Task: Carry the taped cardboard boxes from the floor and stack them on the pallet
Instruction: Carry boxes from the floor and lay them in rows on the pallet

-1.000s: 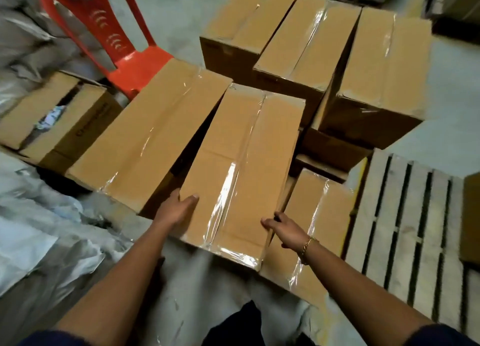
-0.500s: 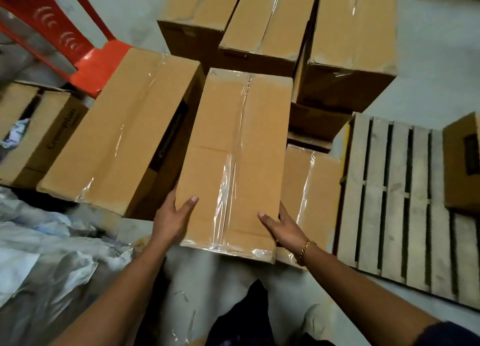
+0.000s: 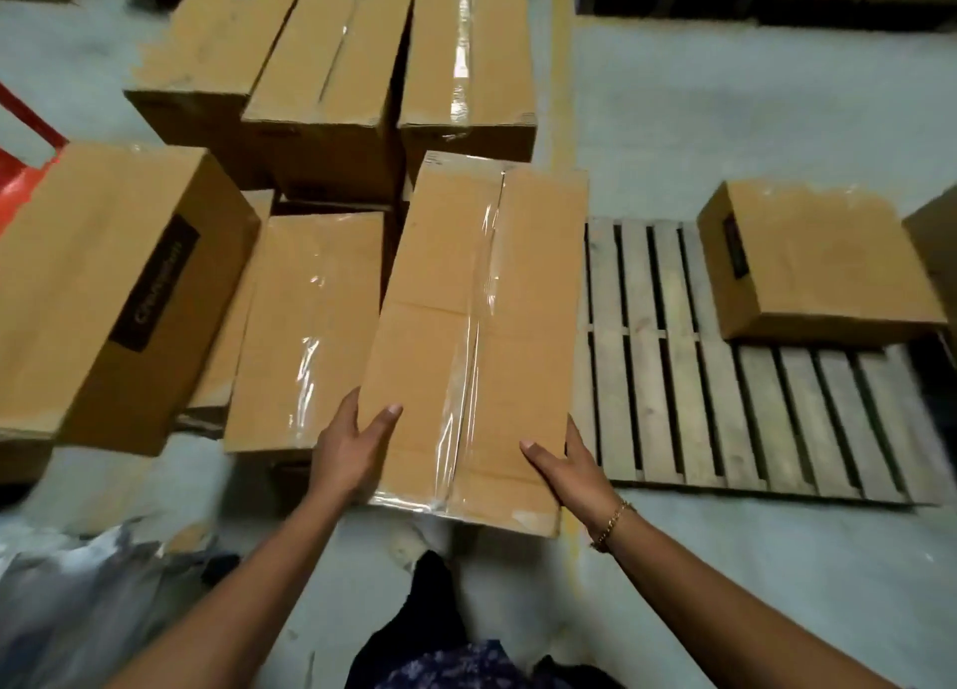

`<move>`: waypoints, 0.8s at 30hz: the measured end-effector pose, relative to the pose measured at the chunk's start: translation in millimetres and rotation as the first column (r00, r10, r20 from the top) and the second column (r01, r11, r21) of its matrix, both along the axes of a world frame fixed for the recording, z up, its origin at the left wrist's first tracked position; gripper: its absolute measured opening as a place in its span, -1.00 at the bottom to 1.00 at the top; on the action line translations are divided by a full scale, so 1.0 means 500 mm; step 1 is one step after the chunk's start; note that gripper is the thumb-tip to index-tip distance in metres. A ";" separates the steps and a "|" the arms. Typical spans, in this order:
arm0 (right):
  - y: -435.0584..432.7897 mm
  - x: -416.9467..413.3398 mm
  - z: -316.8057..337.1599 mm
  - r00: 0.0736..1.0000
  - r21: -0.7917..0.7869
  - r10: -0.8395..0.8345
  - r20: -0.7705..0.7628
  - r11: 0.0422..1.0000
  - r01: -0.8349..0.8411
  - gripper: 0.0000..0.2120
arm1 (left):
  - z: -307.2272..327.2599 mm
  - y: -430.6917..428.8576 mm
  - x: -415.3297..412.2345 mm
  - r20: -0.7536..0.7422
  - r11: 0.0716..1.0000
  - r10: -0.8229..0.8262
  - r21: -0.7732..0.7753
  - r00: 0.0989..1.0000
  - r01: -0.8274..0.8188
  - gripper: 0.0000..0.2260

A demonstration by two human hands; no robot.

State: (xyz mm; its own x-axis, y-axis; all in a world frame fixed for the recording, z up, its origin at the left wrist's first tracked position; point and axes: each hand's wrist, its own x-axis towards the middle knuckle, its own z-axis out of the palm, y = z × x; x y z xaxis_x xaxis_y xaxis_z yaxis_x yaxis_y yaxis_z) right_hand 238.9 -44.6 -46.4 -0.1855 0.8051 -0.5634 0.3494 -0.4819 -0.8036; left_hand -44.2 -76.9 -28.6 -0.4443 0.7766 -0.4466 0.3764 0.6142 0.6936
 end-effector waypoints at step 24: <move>0.168 0.809 -0.002 0.936 0.027 -0.322 0.144 0.946 0.322 -0.45 | -0.069 0.266 0.823 0.169 0.983 -0.182 0.008 0.969 0.184 -0.44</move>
